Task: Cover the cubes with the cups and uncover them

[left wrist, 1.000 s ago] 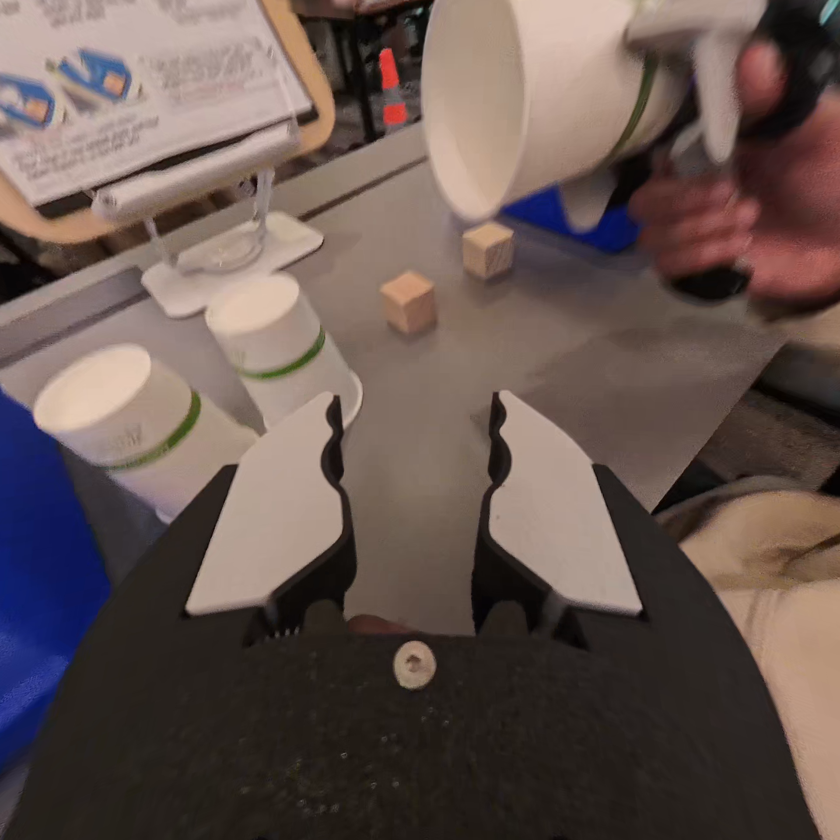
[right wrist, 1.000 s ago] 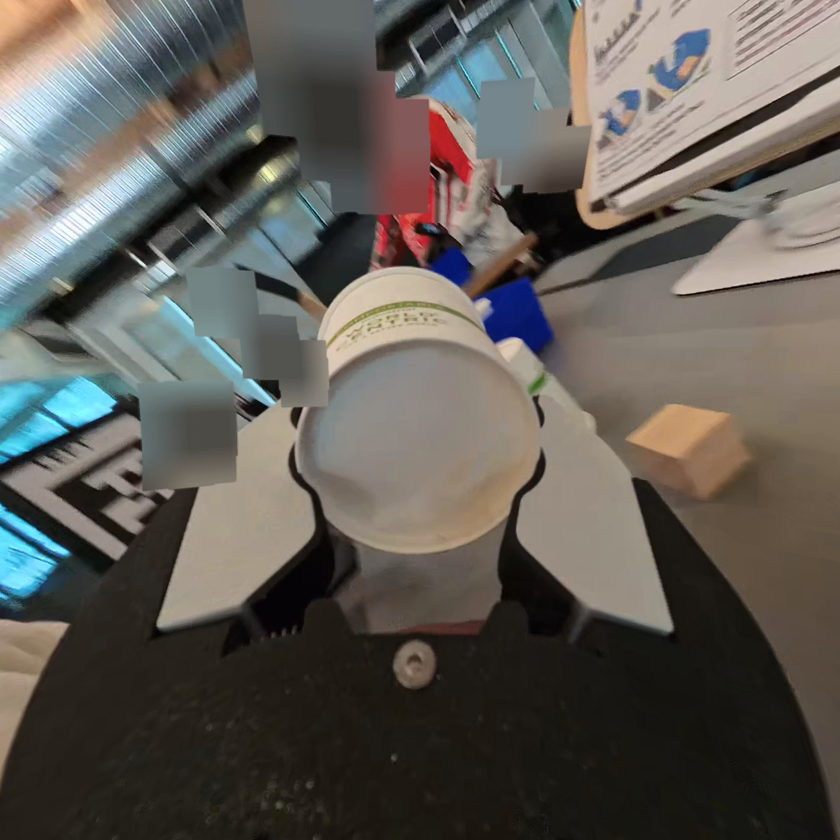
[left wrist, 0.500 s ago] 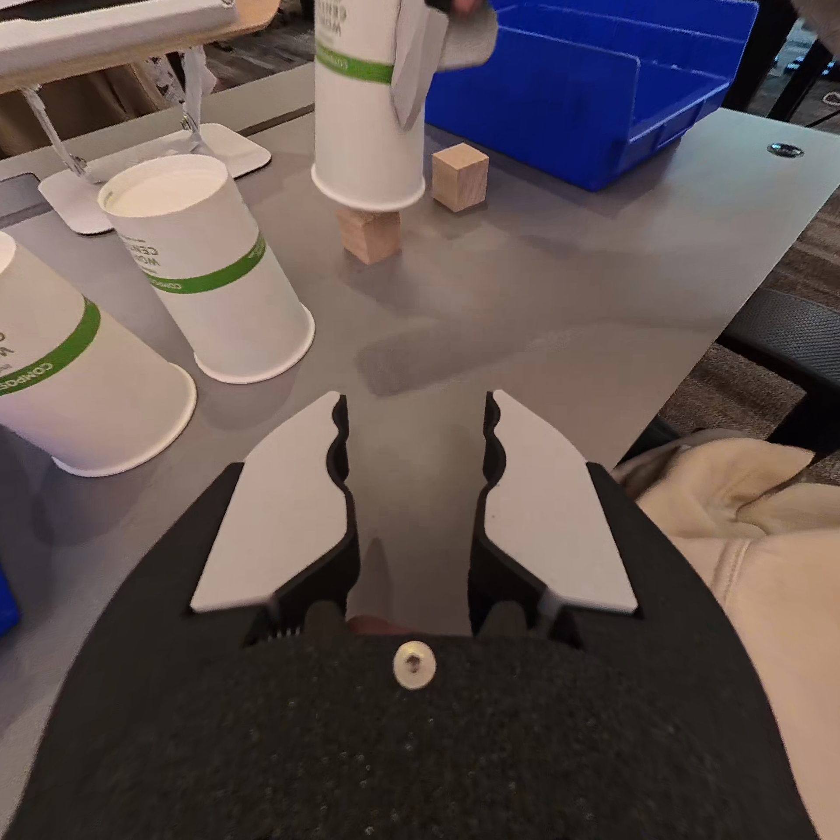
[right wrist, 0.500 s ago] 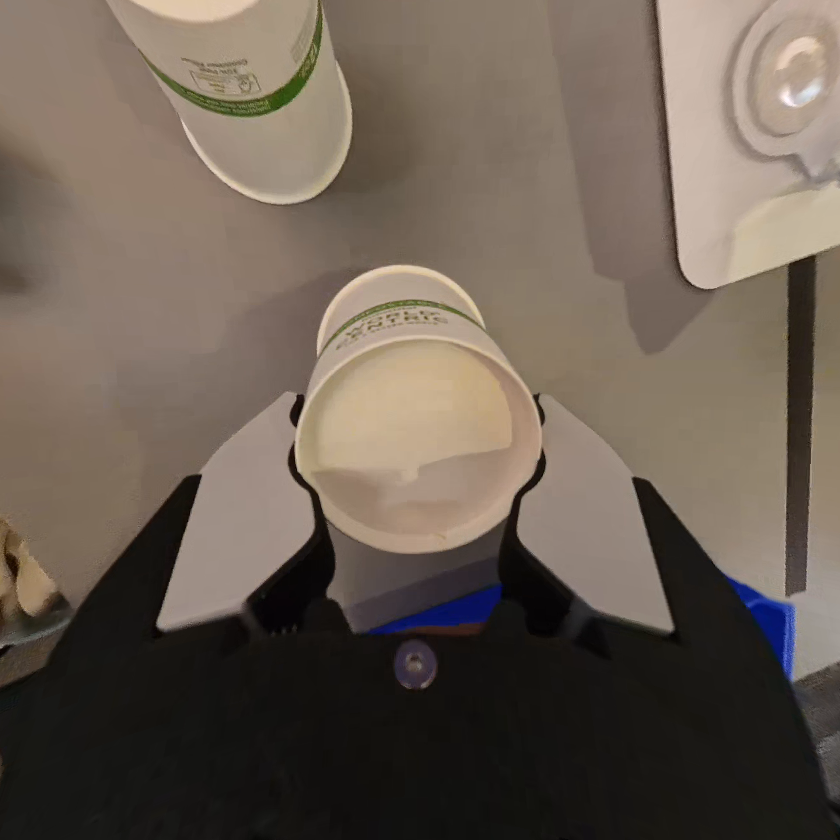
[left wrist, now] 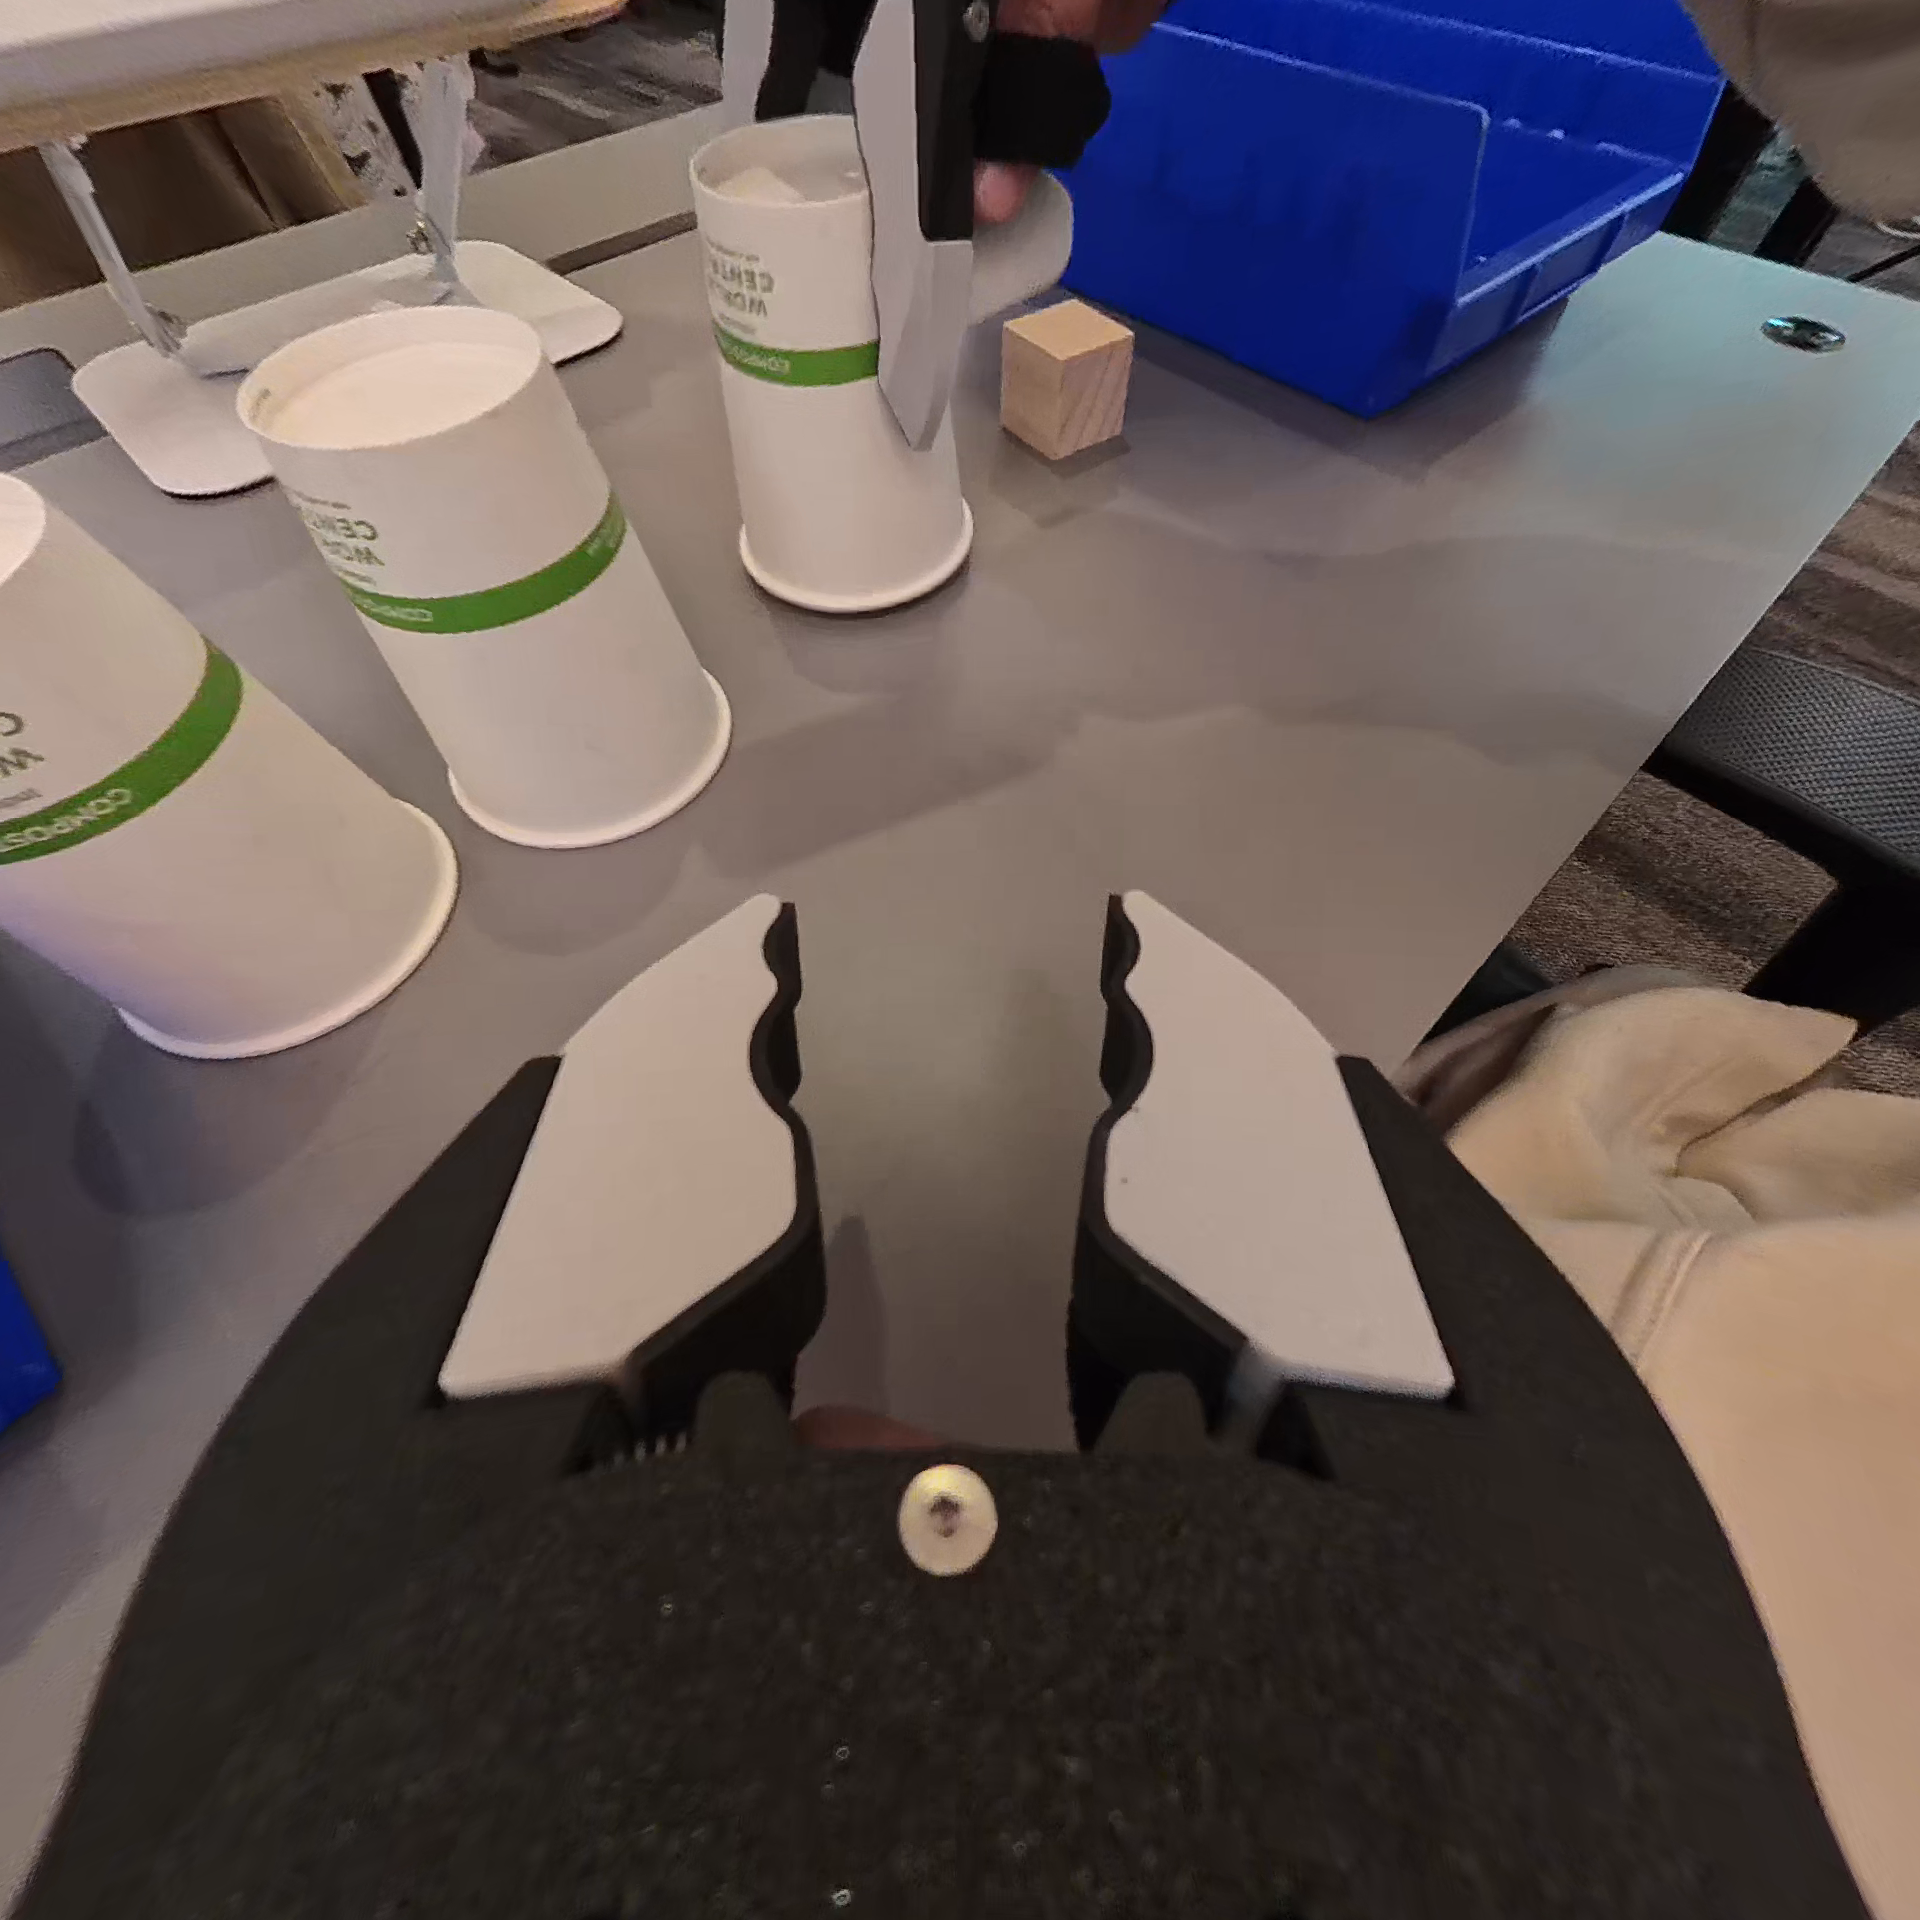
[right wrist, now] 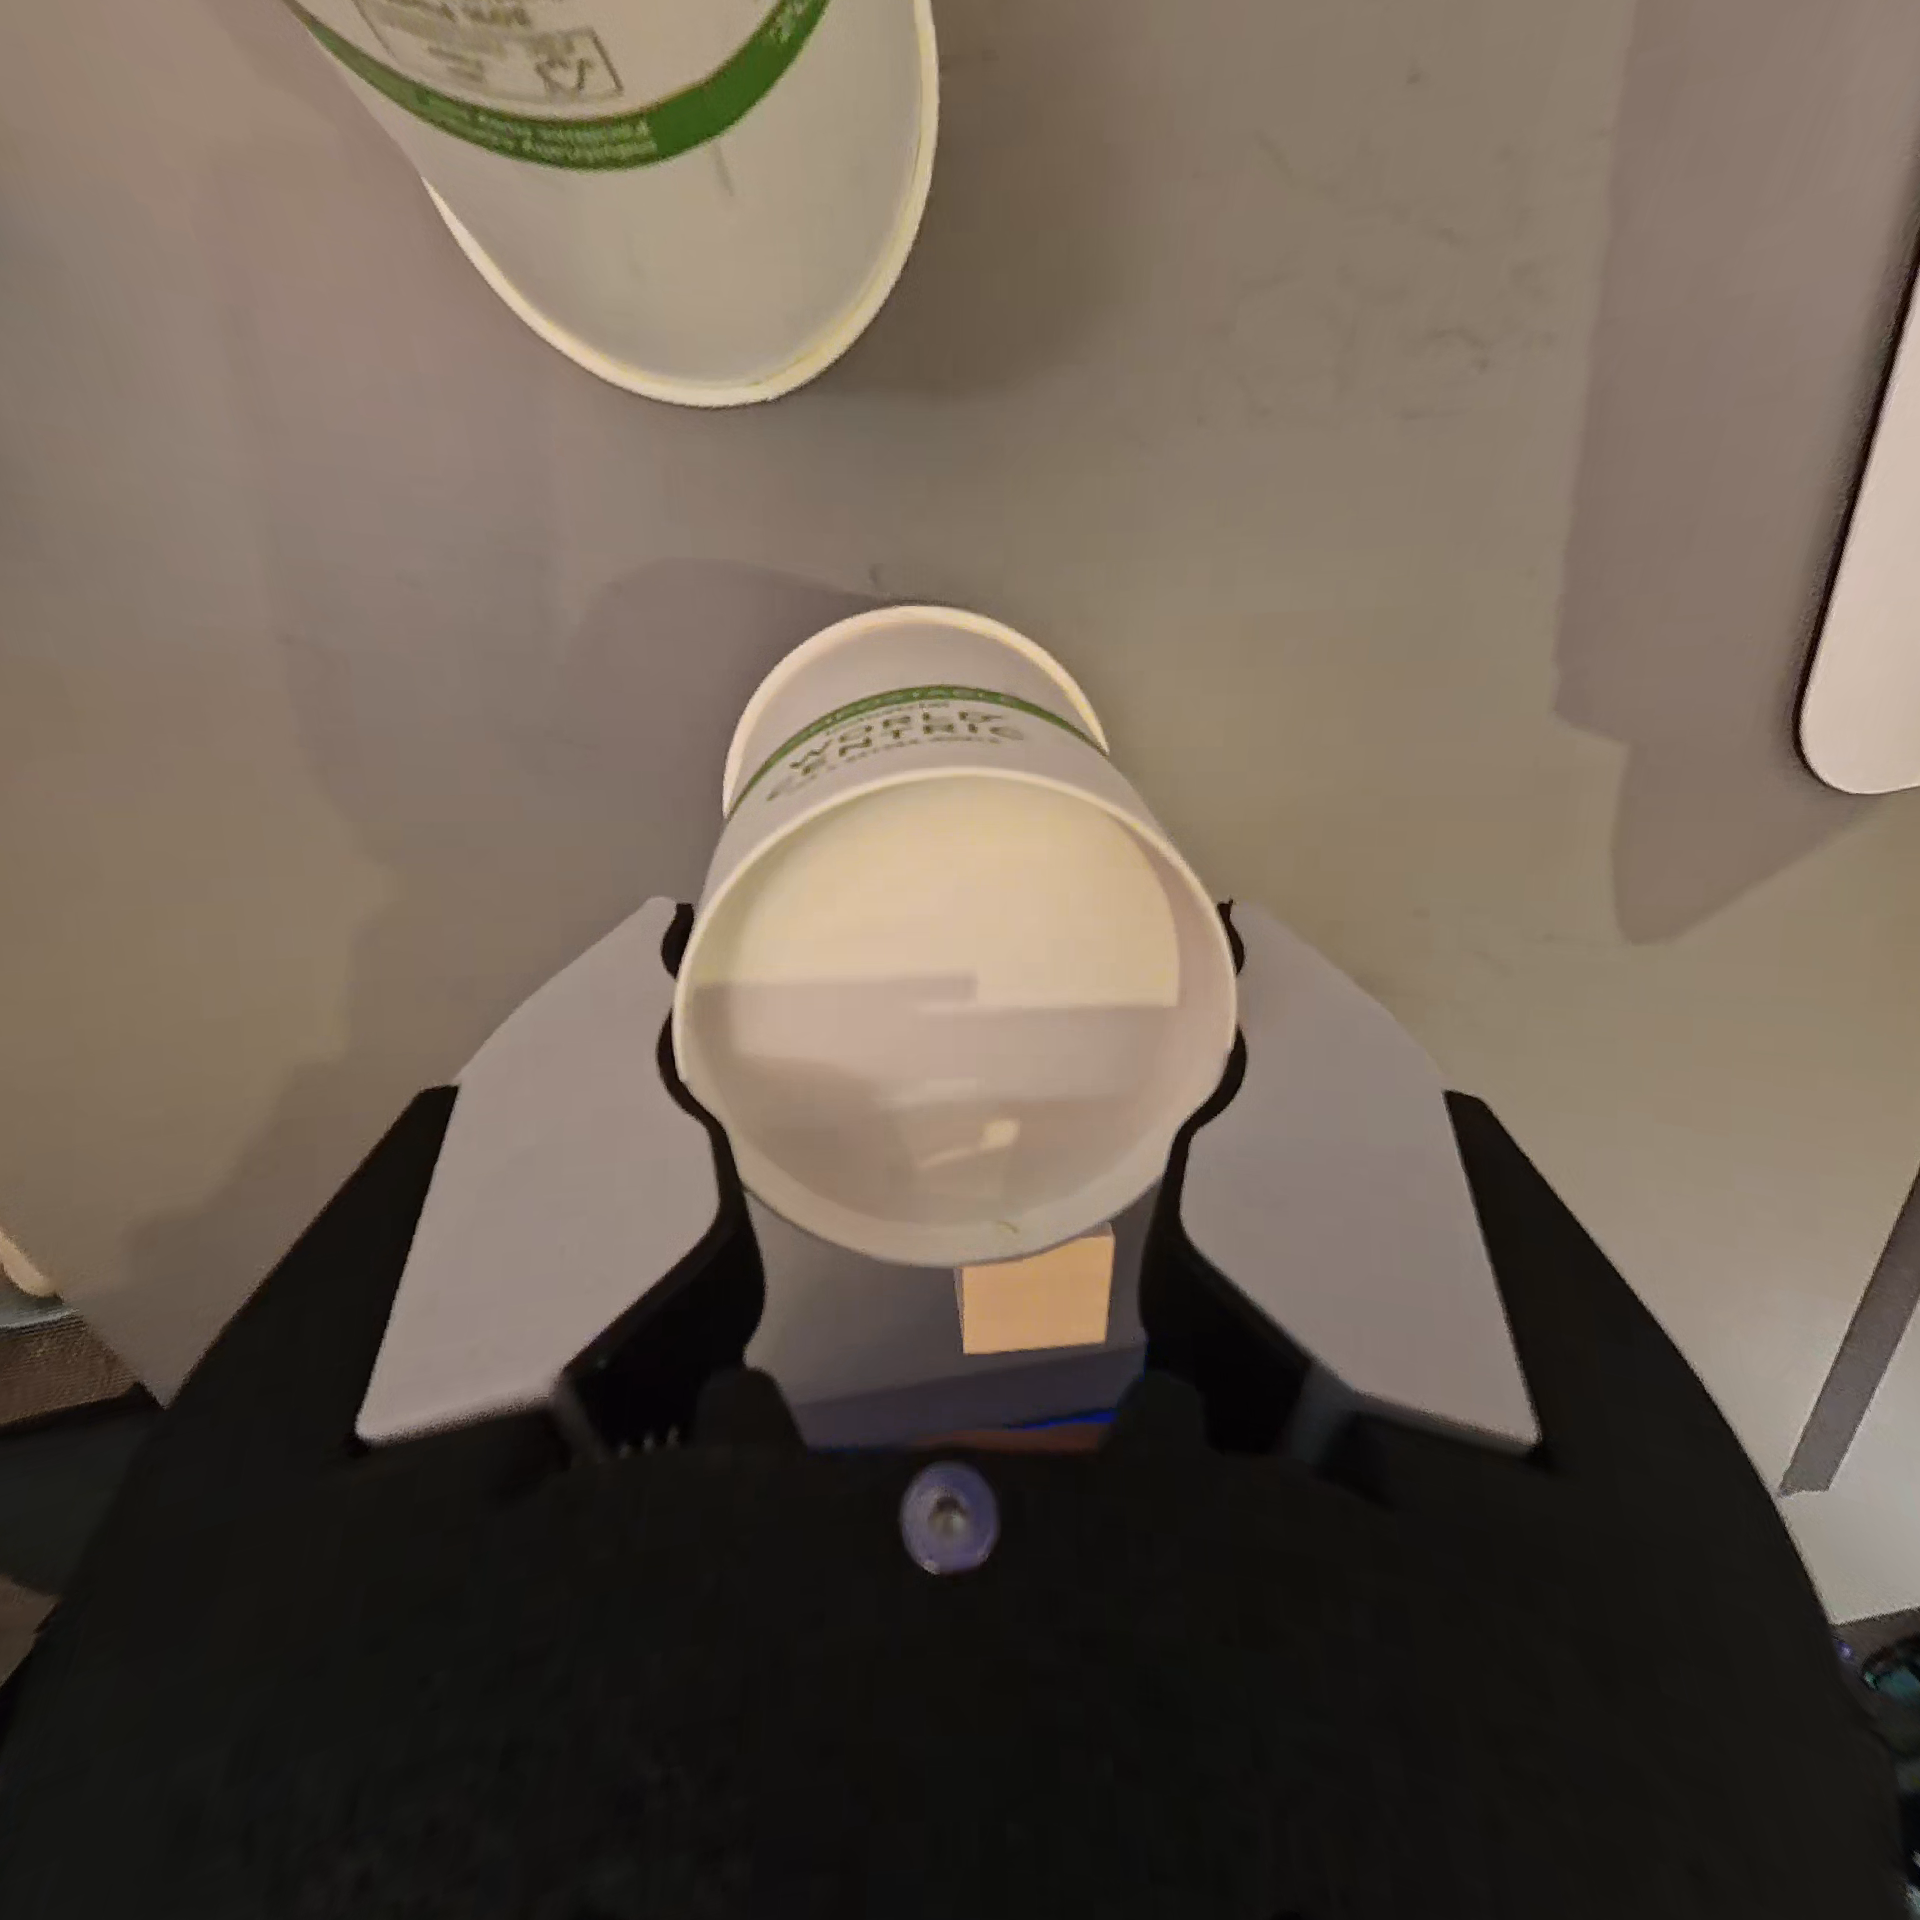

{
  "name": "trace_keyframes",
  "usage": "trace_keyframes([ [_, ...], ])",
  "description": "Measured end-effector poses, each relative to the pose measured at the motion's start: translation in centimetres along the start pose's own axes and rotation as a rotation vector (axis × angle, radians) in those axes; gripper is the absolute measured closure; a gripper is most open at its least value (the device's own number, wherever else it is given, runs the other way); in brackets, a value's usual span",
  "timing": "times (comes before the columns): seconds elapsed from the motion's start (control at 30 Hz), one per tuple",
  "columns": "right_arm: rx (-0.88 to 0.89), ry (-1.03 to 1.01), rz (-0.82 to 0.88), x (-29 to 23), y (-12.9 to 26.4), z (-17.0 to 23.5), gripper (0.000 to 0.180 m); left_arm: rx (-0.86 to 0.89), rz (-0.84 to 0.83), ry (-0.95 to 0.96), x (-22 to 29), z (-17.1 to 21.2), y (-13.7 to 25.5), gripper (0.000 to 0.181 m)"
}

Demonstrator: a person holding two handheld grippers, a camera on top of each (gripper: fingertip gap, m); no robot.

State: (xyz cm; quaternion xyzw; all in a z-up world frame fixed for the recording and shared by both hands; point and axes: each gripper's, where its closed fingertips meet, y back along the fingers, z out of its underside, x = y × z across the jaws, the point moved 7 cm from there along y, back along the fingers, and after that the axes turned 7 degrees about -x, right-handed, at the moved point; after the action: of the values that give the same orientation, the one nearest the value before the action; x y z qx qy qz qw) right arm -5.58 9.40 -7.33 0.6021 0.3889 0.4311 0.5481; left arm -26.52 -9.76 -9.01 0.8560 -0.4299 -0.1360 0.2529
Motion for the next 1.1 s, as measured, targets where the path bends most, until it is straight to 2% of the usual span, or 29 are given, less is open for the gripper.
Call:
trace_keyframes([
  [0.03,-0.008,0.004,0.000,-0.1,-0.2,0.0,0.087,-0.002,0.002,-0.003,0.2,0.0,-0.1,0.125],
  [0.13,0.011,0.006,-0.014,-0.3,-0.5,-0.1,0.084,-0.006,-0.029,0.006,0.1,0.0,-0.3,0.109],
  [0.27,0.113,0.012,0.086,-0.2,1.6,0.4,0.072,-0.005,-0.004,0.051,-0.2,0.1,-0.3,0.108],
  [0.33,0.260,-0.029,0.167,-0.8,4.7,1.5,0.069,-0.004,0.007,0.069,-0.5,0.1,-0.1,0.108],
  [0.4,0.486,-0.105,0.238,-2.4,7.8,3.3,0.069,-0.008,-0.009,0.068,-0.8,0.2,0.0,0.108],
  [0.47,0.760,-0.223,0.228,-5.3,9.0,5.5,0.083,-0.034,-0.016,0.068,-1.0,0.4,0.0,0.108],
  [0.6,1.119,-0.385,0.021,-12.9,5.0,8.9,0.082,-0.095,0.090,0.080,-0.7,0.8,-0.3,0.101],
  [0.67,1.243,-0.448,-0.090,-16.2,2.9,9.8,0.085,-0.103,0.160,0.063,-0.5,0.2,0.4,0.096],
  [0.73,1.328,-0.506,-0.156,-18.2,1.5,10.6,0.085,-0.116,0.162,0.004,-1.3,-1.4,1.6,0.097],
  [0.87,1.449,-0.564,-0.329,-20.2,0.5,12.0,0.091,-0.168,-0.039,-0.080,-7.6,-6.2,4.7,0.111],
  [0.93,1.411,-0.538,-0.408,-20.3,0.1,11.8,0.089,-0.236,-0.266,-0.136,-13.0,-8.2,5.7,0.117],
  [1.0,1.385,-0.512,-0.379,-20.2,0.3,11.9,0.090,-0.390,-0.387,-0.214,-18.5,-8.8,5.5,0.116],
  [1.1,1.400,-0.514,-0.359,-20.2,0.5,12.5,0.090,-0.710,-0.366,-0.247,-25.3,-7.8,3.0,0.114],
])
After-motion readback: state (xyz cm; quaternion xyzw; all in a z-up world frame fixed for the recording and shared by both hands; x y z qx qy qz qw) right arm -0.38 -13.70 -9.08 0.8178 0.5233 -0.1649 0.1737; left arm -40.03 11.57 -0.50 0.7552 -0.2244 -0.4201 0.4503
